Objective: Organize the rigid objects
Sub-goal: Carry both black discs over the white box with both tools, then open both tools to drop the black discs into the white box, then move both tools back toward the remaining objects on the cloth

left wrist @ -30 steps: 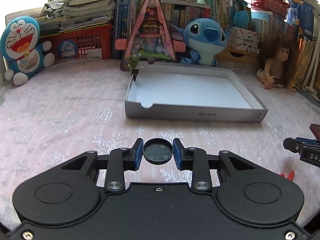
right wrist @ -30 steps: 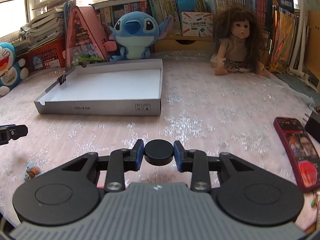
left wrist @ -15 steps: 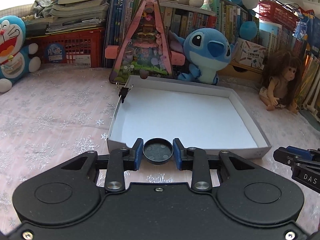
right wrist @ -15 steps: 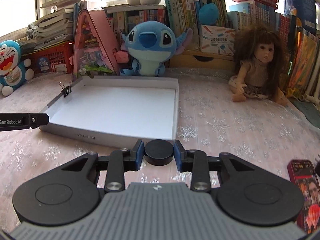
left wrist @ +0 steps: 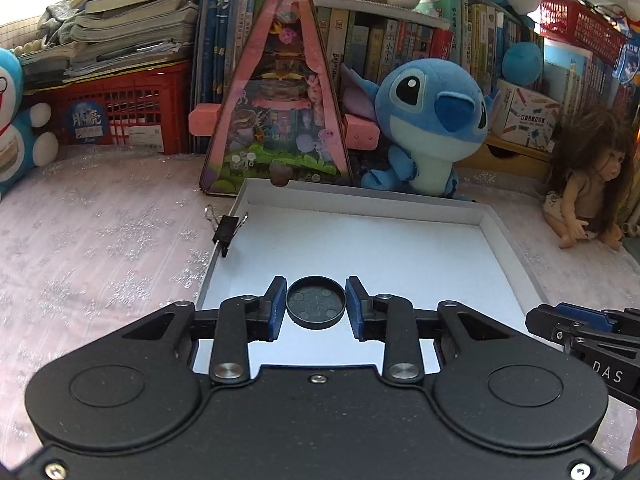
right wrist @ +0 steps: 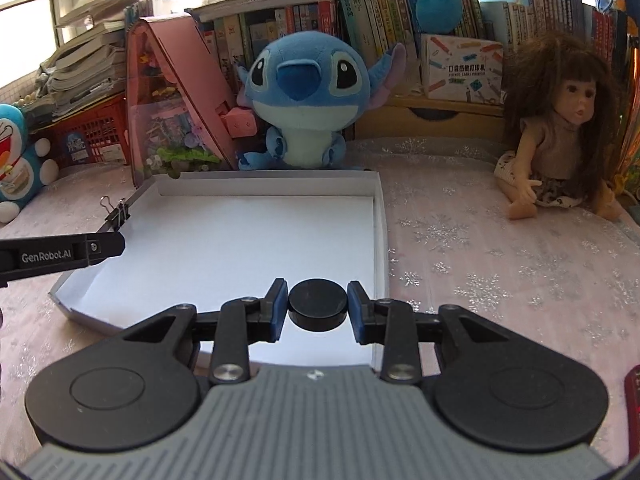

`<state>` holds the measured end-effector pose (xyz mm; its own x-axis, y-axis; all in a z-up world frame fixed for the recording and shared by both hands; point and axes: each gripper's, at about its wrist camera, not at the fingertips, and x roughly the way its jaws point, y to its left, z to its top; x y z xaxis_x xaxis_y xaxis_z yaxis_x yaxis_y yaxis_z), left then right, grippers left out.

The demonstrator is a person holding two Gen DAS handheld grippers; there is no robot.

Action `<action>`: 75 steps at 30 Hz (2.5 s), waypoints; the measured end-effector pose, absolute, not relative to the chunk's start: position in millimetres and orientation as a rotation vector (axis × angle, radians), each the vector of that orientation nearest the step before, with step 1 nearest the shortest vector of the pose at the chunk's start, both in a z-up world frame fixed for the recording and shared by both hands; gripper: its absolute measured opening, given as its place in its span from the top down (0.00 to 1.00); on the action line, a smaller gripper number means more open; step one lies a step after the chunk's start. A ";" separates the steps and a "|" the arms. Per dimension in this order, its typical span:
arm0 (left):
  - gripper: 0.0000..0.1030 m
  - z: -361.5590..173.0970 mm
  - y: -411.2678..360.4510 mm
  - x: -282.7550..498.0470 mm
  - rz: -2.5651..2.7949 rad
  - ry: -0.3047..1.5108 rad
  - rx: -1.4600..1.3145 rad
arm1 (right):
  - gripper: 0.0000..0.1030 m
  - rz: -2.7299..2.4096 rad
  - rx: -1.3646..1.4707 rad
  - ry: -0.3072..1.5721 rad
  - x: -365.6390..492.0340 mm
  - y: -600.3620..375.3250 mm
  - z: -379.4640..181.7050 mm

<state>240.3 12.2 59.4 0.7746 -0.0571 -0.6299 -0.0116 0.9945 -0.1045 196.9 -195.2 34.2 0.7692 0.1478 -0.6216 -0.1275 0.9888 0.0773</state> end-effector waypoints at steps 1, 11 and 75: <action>0.71 56.2 9.6 244.8 -0.024 0.693 -0.101 | 0.64 0.149 0.036 0.681 200.7 -194.7 32.3; 0.71 23.2 -5.2 265.6 -0.009 0.758 -0.064 | 0.64 0.136 0.076 0.767 233.5 -189.9 8.1; 0.20 25.3 13.2 16.6 -0.141 0.640 0.037 | 0.05 0.196 -0.203 0.498 13.9 -246.7 3.1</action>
